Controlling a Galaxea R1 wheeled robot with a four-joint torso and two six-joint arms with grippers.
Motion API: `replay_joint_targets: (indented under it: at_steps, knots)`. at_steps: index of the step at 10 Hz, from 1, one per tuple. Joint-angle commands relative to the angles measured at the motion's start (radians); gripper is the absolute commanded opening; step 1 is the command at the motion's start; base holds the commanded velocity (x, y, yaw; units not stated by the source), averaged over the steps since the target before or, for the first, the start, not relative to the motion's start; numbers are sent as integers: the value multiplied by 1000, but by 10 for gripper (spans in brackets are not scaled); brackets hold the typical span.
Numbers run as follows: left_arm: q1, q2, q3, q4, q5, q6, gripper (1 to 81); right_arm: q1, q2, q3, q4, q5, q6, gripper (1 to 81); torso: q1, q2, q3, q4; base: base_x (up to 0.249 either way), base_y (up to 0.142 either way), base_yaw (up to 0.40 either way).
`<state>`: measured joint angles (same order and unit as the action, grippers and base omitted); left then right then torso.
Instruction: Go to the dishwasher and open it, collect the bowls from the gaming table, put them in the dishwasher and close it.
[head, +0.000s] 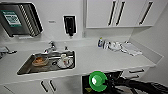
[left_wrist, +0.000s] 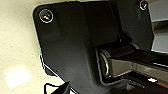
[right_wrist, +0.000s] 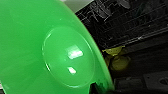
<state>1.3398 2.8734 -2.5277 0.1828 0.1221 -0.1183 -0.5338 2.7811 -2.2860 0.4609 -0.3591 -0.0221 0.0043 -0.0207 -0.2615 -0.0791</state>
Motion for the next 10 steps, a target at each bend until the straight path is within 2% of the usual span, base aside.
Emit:
replay_joint_targets:
  at_steps: [1,8,10]
  knots:
    - [-31,-14,4,1,63,6,811,162,-13,2,32,-30,1,811,0,0,0,0,0,0,0]
    - [-32,-6,4,3,62,6,811,139,-39,23,33,-35,-2,811,0,0,0,0,0,0,0]
    - [-32,-6,4,3,34,6,811,137,-73,55,35,-46,1,811,0,0,0,0,0,0,0]
